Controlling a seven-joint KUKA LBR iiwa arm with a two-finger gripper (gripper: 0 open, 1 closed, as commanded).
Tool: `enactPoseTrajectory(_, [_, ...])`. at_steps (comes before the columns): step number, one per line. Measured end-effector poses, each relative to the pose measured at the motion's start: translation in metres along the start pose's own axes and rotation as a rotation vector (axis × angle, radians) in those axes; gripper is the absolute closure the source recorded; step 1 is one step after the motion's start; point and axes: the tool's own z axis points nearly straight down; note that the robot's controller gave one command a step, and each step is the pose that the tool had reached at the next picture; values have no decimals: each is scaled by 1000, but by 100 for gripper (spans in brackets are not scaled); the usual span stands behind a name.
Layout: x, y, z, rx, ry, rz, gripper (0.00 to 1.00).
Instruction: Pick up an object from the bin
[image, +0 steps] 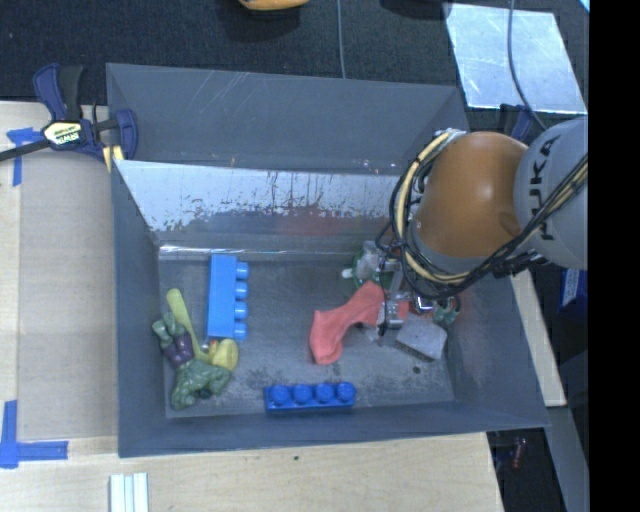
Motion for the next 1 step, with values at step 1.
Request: enactPoseTrajectory(1, [-37,-34,52,1,2,19,0])
